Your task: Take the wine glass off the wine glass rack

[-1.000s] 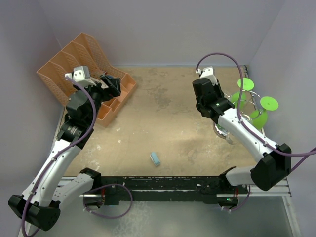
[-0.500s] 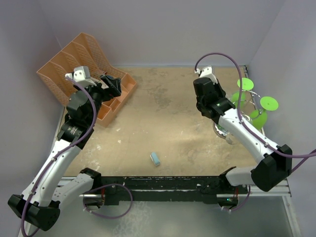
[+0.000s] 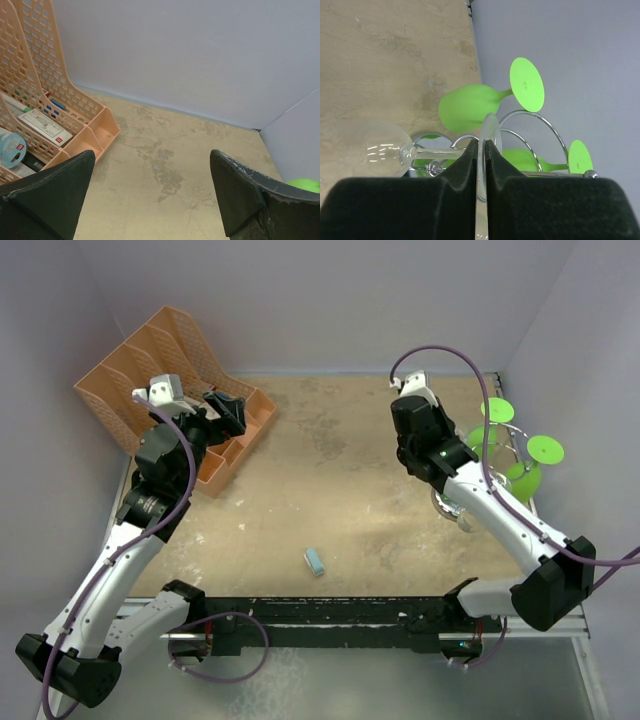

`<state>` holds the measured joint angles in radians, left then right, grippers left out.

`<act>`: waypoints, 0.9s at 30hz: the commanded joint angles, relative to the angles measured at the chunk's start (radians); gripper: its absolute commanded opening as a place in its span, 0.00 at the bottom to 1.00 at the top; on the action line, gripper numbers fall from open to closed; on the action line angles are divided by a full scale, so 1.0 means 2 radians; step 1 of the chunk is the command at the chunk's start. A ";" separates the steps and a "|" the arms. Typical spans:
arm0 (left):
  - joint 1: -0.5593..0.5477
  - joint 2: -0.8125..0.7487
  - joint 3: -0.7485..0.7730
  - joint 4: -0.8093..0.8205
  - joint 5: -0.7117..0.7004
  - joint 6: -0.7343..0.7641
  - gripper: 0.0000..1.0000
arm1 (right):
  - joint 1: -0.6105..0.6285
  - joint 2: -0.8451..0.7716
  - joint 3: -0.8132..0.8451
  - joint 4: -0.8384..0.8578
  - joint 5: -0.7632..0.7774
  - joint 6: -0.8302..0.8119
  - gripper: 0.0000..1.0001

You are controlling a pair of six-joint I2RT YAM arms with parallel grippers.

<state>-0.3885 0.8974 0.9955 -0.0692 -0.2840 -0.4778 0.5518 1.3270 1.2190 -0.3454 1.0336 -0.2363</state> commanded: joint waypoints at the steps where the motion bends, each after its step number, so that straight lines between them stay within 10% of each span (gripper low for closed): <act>1: -0.003 -0.003 0.011 0.017 -0.001 0.005 0.94 | 0.006 -0.023 0.034 0.023 0.005 -0.010 0.00; 17: -0.001 0.023 0.034 -0.013 -0.010 0.004 0.94 | 0.011 -0.070 0.066 0.062 -0.174 0.040 0.00; 27: 0.012 0.034 0.039 -0.035 -0.009 -0.057 0.95 | 0.011 -0.156 -0.029 0.216 -0.363 0.281 0.00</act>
<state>-0.3721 0.9562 1.0210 -0.1310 -0.3035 -0.5137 0.5694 1.0763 1.2419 -0.1631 0.5026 0.0647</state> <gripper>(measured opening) 0.945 0.067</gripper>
